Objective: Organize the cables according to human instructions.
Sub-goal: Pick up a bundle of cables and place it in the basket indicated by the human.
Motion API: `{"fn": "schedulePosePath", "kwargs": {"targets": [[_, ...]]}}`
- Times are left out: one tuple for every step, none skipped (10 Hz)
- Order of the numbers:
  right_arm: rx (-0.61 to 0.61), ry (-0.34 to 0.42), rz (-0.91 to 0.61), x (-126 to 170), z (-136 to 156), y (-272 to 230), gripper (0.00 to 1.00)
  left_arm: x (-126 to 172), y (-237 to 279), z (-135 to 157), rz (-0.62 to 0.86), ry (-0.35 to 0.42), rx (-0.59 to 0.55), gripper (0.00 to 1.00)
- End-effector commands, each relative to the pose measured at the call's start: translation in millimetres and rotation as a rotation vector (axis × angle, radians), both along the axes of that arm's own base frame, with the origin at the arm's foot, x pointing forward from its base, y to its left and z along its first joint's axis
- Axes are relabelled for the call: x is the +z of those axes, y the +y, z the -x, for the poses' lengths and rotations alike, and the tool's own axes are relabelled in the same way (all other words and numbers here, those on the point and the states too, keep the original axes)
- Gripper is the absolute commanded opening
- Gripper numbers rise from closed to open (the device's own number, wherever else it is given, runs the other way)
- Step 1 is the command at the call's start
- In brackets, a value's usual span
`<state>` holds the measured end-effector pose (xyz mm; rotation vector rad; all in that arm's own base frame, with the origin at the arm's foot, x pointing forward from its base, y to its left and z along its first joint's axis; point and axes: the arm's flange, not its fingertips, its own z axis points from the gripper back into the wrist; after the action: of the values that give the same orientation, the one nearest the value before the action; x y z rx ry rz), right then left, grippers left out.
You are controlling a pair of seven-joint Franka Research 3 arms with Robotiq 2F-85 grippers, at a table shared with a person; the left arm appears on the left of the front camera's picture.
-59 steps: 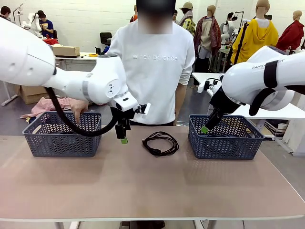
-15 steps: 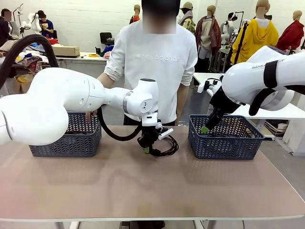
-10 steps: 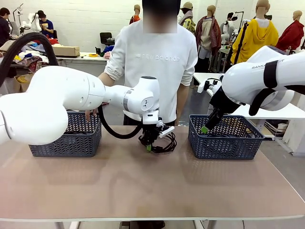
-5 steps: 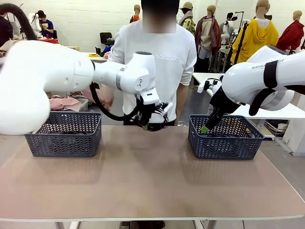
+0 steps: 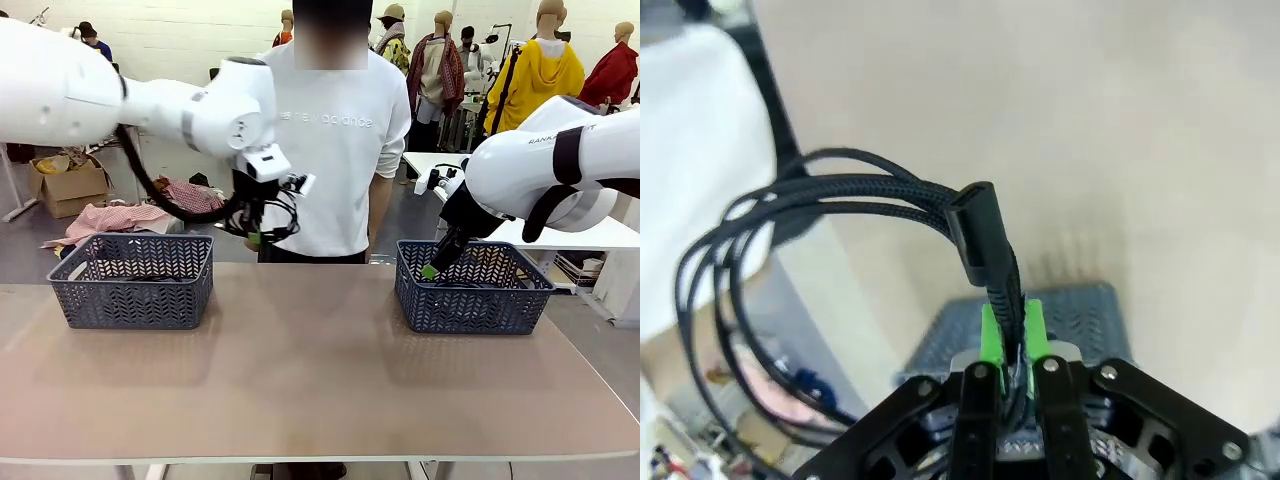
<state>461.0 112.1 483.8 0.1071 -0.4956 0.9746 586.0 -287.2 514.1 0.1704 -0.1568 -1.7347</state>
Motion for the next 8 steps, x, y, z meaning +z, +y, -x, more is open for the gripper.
{"fn": "schedulePosePath", "kwargs": {"targets": [[-0.007, -0.003, 0.005, 0.8, 0.3, 0.4, 1.0, 5.2, 46.2, 30.3, 0.034, 0.003, 0.058, 0.0], [-0.007, -0.003, 0.005, 0.8, 0.3, 0.4, 1.0, 9.8, 69.0, 34.2, 0.051, 0.013, 0.071, 0.0], [-0.007, -0.003, 0.005, 0.8, 0.3, 0.4, 1.0, 10.7, 93.1, 36.9, 0.061, 0.025, 0.098, 0.0], [-0.007, -0.003, 0.005, 0.8, 0.3, 0.4, 1.0, 9.0, 111.2, 38.7, 0.071, 0.03, 0.122, 0.0], [-0.007, -0.003, 0.005, 0.8, 0.3, 0.4, 1.0, 5.8, 126.9, 39.7, 0.075, 0.038, 0.142, 0.0], [-0.007, -0.003, 0.005, 0.8, 0.3, 0.4, 1.0, 2.9, 138.9, 40.2, 0.077, 0.04, 0.159, 0.0], [-0.007, -0.003, 0.005, 0.8, 0.3, 0.4, 1.0, -0.6, 148.2, 39.0, 0.083, 0.041, 0.176, 0.0], [-0.007, -0.003, 0.005, 0.8, 0.3, 0.4, 1.0, -3.3, 151.8, 37.2, 0.091, 0.038, 0.193, 0.0]]}}
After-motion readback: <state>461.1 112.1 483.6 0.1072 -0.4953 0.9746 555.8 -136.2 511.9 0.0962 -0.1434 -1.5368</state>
